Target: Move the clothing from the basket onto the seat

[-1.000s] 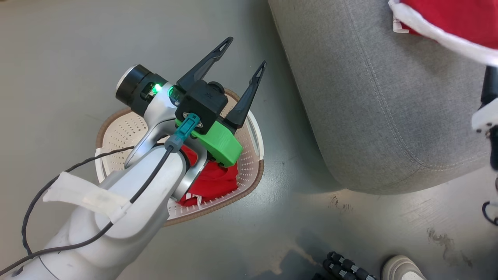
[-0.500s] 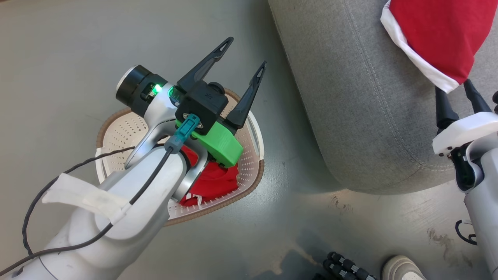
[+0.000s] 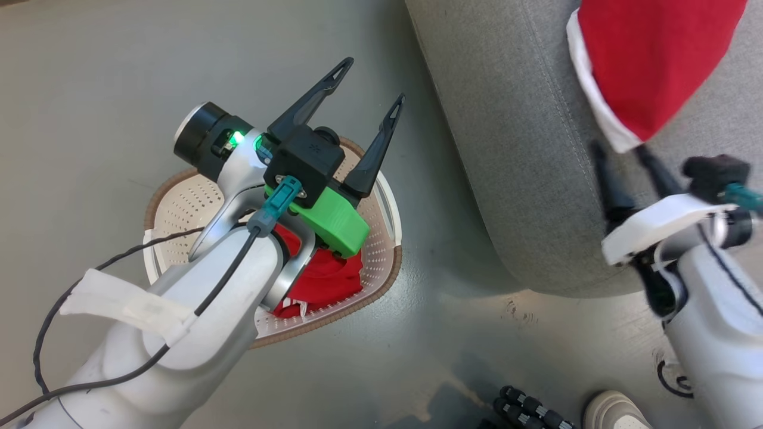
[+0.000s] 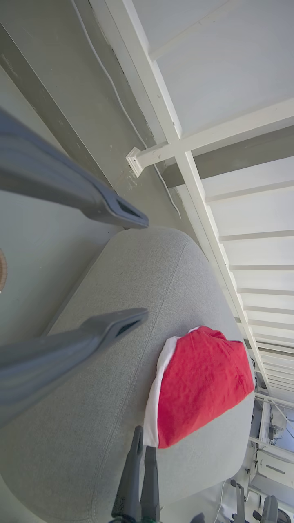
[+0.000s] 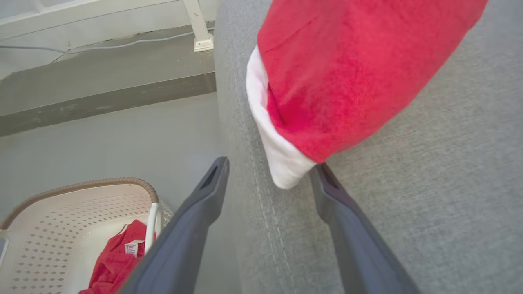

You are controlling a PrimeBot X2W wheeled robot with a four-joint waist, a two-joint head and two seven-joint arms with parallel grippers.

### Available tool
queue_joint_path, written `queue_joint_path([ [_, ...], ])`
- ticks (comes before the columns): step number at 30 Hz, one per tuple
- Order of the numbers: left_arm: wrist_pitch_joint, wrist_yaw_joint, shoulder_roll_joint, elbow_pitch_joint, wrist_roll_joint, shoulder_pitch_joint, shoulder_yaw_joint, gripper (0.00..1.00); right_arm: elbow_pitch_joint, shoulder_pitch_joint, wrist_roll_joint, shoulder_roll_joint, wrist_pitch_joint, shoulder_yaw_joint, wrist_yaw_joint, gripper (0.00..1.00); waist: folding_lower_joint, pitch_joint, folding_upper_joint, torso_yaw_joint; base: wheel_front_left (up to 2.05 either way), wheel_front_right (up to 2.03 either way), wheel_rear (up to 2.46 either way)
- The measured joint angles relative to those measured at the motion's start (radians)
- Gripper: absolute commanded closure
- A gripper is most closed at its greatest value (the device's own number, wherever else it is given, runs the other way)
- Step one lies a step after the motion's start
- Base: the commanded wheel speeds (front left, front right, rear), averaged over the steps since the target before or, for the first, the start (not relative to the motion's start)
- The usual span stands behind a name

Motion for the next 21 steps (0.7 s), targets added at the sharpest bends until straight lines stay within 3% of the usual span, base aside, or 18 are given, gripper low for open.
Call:
queue_joint_path([
  [9, 0.000, 0.000, 0.022, 0.001, 0.000, 0.015, 0.009, 0.00, -0.080, 0.026, 0.019, -0.071, 0.000, 0.040, 0.000, 0.00, 0.0000, -0.010, 0.0000, -0.018, 0.00, 0.00, 0.00],
  [15, -0.015, 0.004, 0.029, 0.007, -0.006, 0.042, 0.021, 0.00, -0.164, 0.079, 0.027, -0.132, 0.000, -0.010, 0.000, 0.00, 0.0000, -0.037, 0.0000, -0.045, 0.00, 0.00, 0.00],
  [21, -0.044, 0.009, 0.029, 0.026, -0.022, 0.068, 0.044, 0.00, -0.238, 0.084, 0.026, -0.145, -0.002, -0.047, 0.000, 0.00, 0.0001, -0.076, 0.0000, -0.062, 0.00, 0.00, 0.00],
])
